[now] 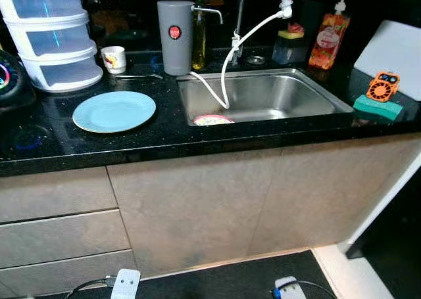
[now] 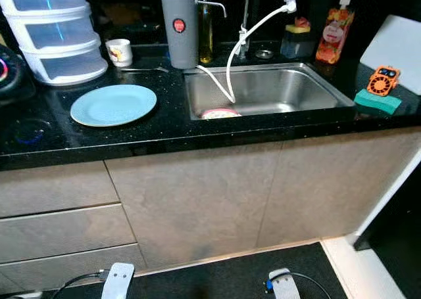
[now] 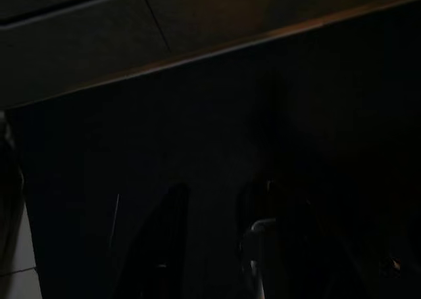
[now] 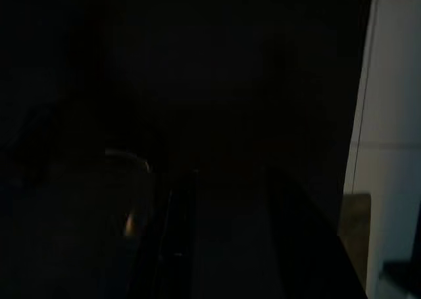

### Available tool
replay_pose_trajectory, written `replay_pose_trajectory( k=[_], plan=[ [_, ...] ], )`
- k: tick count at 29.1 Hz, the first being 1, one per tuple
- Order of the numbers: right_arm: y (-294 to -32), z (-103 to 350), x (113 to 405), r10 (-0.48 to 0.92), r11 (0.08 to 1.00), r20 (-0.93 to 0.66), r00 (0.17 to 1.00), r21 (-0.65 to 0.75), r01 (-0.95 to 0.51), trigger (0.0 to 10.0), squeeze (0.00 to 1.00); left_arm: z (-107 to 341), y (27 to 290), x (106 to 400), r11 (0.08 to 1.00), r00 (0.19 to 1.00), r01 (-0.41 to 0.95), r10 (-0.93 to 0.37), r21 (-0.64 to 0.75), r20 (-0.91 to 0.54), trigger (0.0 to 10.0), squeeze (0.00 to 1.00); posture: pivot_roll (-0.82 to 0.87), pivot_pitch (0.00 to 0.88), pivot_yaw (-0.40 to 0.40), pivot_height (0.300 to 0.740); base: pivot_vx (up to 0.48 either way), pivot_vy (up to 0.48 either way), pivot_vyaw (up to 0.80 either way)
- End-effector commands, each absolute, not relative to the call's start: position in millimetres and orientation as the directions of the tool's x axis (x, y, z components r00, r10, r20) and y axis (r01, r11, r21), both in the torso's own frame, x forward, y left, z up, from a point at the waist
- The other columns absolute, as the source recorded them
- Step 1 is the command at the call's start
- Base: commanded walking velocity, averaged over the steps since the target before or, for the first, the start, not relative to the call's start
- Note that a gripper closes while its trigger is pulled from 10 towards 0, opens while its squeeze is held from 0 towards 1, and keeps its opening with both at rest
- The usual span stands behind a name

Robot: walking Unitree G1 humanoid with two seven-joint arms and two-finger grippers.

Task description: Kitchen organization

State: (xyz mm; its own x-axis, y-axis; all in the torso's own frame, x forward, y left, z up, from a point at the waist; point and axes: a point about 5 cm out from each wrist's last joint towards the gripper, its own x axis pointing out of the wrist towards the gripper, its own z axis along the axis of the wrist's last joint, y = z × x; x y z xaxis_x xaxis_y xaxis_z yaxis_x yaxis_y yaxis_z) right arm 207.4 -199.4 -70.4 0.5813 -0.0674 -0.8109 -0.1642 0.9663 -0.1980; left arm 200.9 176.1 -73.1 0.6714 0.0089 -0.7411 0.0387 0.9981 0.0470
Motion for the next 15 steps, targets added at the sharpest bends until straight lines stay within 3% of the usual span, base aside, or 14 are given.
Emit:
replay_pose_trajectory(
  k=[1, 10, 15],
  plan=[
    [-196.0, -70.8, 207.7, -0.057, 0.969, -0.814, 0.577, -0.184, -0.165, 10.0, 0.0, -75.7, 177.2, 195.3, 0.999, 0.666, 0.021, 0.02, 0.046, -0.746, 10.0, 0.0, 0.01, 0.084, -0.051, 0.74, 0.0, 0.0, 0.0],
    [-180.4, -68.9, 214.3, -0.015, 0.976, -0.798, 0.602, -0.142, -0.164, 10.0, 0.0, -65.6, 188.0, 204.0, 0.999, 0.749, -0.049, 0.043, 0.009, -0.661, 10.0, 0.0, 0.03, 0.065, -0.046, 0.74, 0.0, 0.0, 0.0],
    [-181.5, -69.1, 213.6, -0.02, 0.98, -0.794, 0.607, -0.137, -0.148, 10.0, 0.0, -64.4, 193.7, 203.5, 0.998, 0.758, -0.061, 0.056, 0.015, -0.65, 10.0, 0.0, 0.03, 0.063, -0.061, 0.74, 0.0, 0.0, 0.0]
  ],
)
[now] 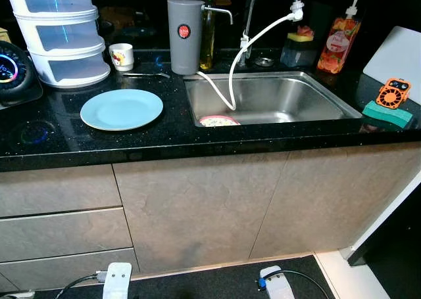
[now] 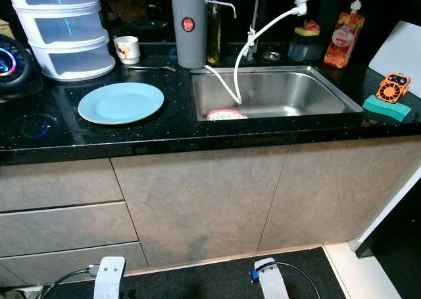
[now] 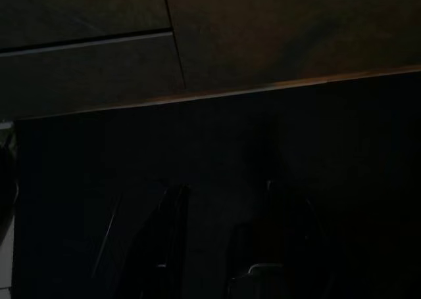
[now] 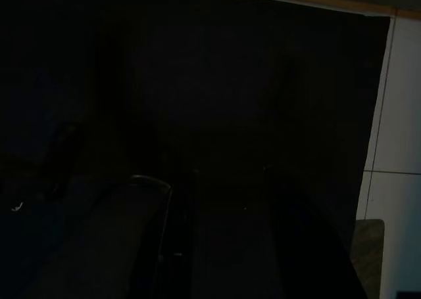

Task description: Kitchen organization

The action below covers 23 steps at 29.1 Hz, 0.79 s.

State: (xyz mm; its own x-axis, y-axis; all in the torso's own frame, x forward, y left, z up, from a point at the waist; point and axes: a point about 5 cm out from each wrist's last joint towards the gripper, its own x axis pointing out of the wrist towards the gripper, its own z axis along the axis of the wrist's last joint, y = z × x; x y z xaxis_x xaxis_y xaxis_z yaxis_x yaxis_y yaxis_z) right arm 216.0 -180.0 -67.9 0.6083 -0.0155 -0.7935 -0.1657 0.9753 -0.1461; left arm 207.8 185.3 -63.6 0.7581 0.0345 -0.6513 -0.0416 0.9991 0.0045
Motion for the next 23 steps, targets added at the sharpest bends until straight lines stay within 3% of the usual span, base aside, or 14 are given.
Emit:
replay_pose_trajectory(
  k=[1, 6, 13, 23],
  plan=[
    [-182.0, -69.8, 212.3, -0.021, 0.98, -0.795, 0.606, -0.135, -0.144, 10.0, 0.0, -64.0, 196.4, 203.0, 0.997, 0.76, -0.076, 0.067, 0.014, -0.647, 10.0, 0.0, 0.03, 0.066, -0.071, 0.74, 0.0, 0.0, 0.0],
    [-188.9, -69.9, 210.4, -0.037, 0.989, -0.794, 0.606, -0.116, -0.093, 10.0, 0.0, -64.4, 197.6, 201.7, 0.995, 0.76, -0.097, 0.077, 0.004, -0.646, 10.0, 0.0, 0.03, 0.06, -0.085, 0.74, 0.0, 0.0, 0.0],
    [-205.0, -64.1, 216.0, -0.07, 0.989, -0.783, 0.619, -0.137, -0.061, 10.0, 0.0, -68.1, 179.3, 202.4, 0.997, 0.741, -0.08, 0.06, 0.0, -0.669, 10.0, 0.0, 0.01, 0.061, -0.084, 0.74, 0.0, 0.0, 0.0],
    [-189.4, -68.3, 212.9, -0.049, 0.988, -0.785, 0.617, -0.127, -0.083, 10.0, 0.0, -64.8, 187.0, 205.5, 0.995, 0.755, -0.101, 0.068, -0.013, -0.652, 10.0, 0.0, 0.01, 0.064, -0.064, 0.74, 0.0, 0.0, 0.0]
  ],
)
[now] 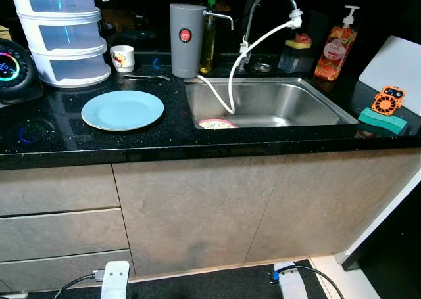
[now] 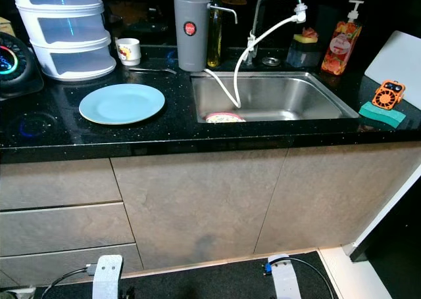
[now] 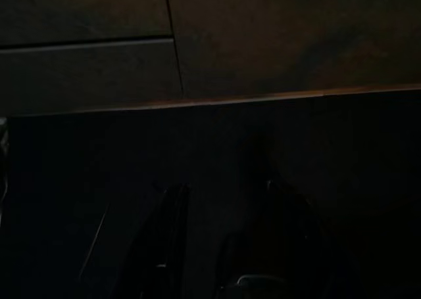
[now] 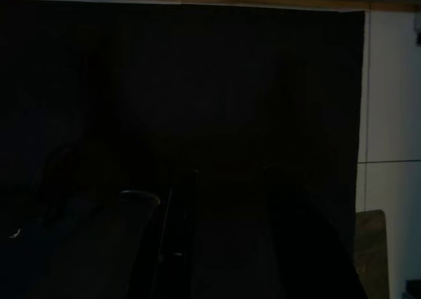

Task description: Kitchen organization

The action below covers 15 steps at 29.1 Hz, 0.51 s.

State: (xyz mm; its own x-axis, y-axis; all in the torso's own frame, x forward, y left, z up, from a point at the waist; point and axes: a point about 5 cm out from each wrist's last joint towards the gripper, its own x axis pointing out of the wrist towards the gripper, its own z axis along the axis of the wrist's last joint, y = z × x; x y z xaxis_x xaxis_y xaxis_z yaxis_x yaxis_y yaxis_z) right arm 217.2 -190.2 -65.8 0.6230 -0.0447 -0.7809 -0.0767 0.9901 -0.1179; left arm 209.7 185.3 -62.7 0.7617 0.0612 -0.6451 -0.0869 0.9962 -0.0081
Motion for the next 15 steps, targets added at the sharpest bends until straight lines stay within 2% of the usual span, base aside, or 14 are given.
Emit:
replay_pose_trajectory(
  k=[1, 7, 8, 11, 12, 15],
  plan=[
    [-186.7, -70.3, 210.1, -0.046, 0.988, -0.791, 0.611, -0.127, -0.09, 10.0, 0.0, -65.4, 190.7, 203.5, 0.994, 0.752, -0.106, 0.076, -0.006, -0.654, 10.0, 0.0, 0.01, 0.064, -0.07, 0.74, 0.0, 0.0, 0.0],
    [-183.7, -71.3, 209.5, -0.025, 0.993, -0.8, 0.6, -0.091, -0.08, 10.0, 0.0, -62.3, 191.9, 208.4, 0.994, 0.762, -0.109, 0.074, -0.014, -0.643, 10.0, 0.0, 0.02, 0.075, -0.067, 0.74, 0.0, 0.0, 0.0],
    [-189.3, -67.9, 214.3, -0.037, 0.994, -0.795, 0.605, -0.092, -0.059, 10.0, 0.0, -61.0, 186.5, 213.7, 0.996, 0.759, -0.088, 0.059, -0.012, -0.649, 10.0, 0.0, 0.0, 0.059, -0.032, 0.74, 0.0, 0.0, 0.0],
    [-195.3, -62.8, 221.6, -0.054, 0.996, -0.782, 0.621, -0.088, -0.024, 10.0, 0.0, -58.5, 180.5, 219.9, 0.997, 0.761, -0.071, 0.04, -0.022, -0.647, 10.0, 0.0, 0.0, 0.066, -0.011, 0.74, 0.0, 0.0, 0.0],
    [-197.0, -59.2, 227.0, -0.052, 0.997, -0.773, 0.632, -0.077, -0.012, 10.0, 0.0, -56.7, 175.8, 224.0, 1.0, 0.764, -0.02, 0.003, -0.019, -0.645, 10.0, 0.0, -0.01, 0.07, 0.007, 0.74, 0.0, 0.0, 0.0],
    [-199.4, -56.6, 230.4, -0.049, 0.992, -0.771, 0.635, -0.113, -0.06, 10.0, 0.0, -57.4, 172.4, 224.3, 1.0, 0.756, 0.02, -0.019, -0.005, -0.655, 10.0, 0.0, 0.0, 0.068, 0.005, 0.74, 0.0, 0.0, 0.0]
  ],
)
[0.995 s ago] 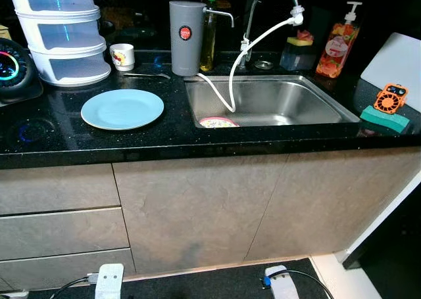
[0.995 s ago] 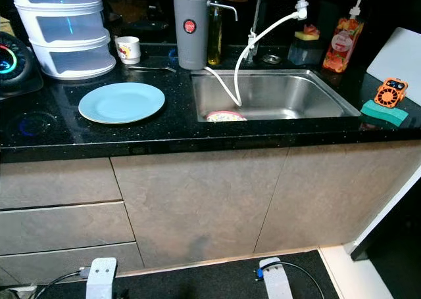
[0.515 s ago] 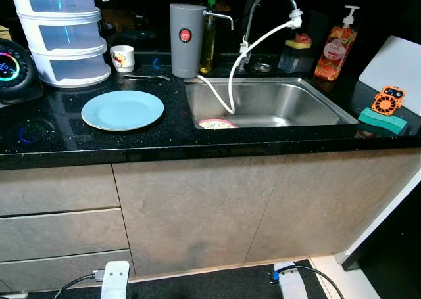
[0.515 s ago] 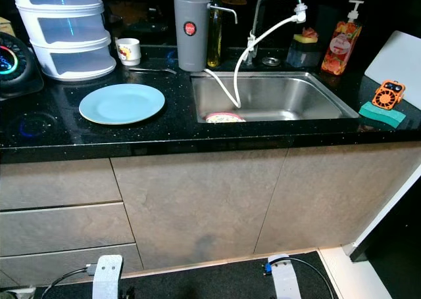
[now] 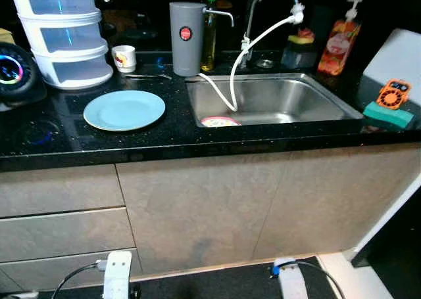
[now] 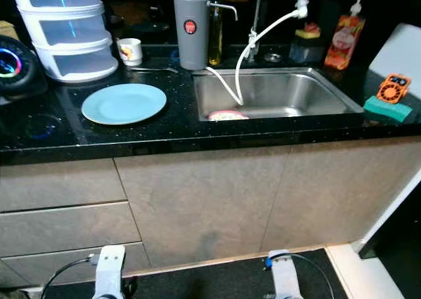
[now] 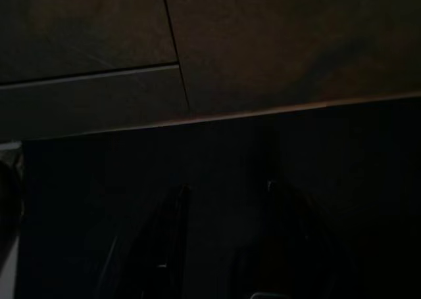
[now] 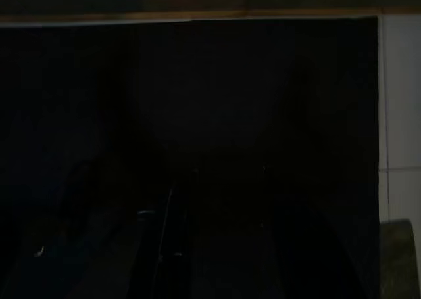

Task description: Kitchen organization

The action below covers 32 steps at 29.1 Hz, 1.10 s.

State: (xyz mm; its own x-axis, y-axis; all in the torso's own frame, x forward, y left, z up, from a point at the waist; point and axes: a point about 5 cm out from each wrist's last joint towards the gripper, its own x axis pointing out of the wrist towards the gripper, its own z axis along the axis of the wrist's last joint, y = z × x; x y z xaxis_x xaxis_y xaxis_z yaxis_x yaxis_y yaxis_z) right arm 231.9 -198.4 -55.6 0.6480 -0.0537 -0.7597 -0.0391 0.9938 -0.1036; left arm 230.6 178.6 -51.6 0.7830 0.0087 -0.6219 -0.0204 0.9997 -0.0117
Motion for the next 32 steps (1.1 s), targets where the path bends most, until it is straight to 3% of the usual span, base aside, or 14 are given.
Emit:
replay_pose_trajectory(
  k=[1, 13, 21, 25, 32],
  plan=[
    [-200.7, -55.7, 231.6, -0.044, 0.989, -0.772, 0.635, -0.123, -0.081, 10.0, 0.0, -58.0, 171.8, 223.7, 0.999, 0.751, 0.035, -0.023, 0.005, -0.66, 10.0, 0.0, 0.01, 0.063, 0.004, 0.74, 0.0, 0.0, 0.0],
    [-195.0, -53.6, 236.1, -0.011, 0.997, -0.766, 0.643, -0.059, -0.053, 10.0, 0.0, -57.5, 185.8, 222.0, 0.997, 0.755, -0.069, 0.04, -0.019, -0.655, 10.0, 0.0, 0.03, 0.034, -0.033, 0.74, 0.0, 0.0, 0.0],
    [-190.3, -55.2, 235.4, -0.043, 0.997, -0.77, 0.637, -0.076, -0.024, 10.0, 0.0, -57.4, 189.5, 222.3, 0.996, 0.748, -0.084, 0.067, 0.005, -0.66, 10.0, 0.0, 0.0, 0.051, -0.016, 0.74, 0.0, 0.0, 0.0],
    [-180.6, -57.6, 233.5, 0.005, 0.996, -0.777, 0.629, -0.051, -0.071, 10.0, 0.0, -57.7, 185.2, 222.4, 0.998, 0.75, -0.065, 0.048, -0.002, -0.66, 10.0, 0.0, 0.03, 0.012, -0.072, 0.74, 0.0, 0.0, 0.0],
    [-180.3, -59.3, 231.4, -0.025, 0.999, -0.78, 0.625, -0.041, -0.011, 10.0, 0.0, -63.4, 187.1, 213.5, 0.999, 0.726, -0.045, 0.041, 0.012, -0.687, 10.0, 0.0, 0.0, 0.0, -0.042, 0.74, 0.0, 0.0, 0.0]
  ],
)
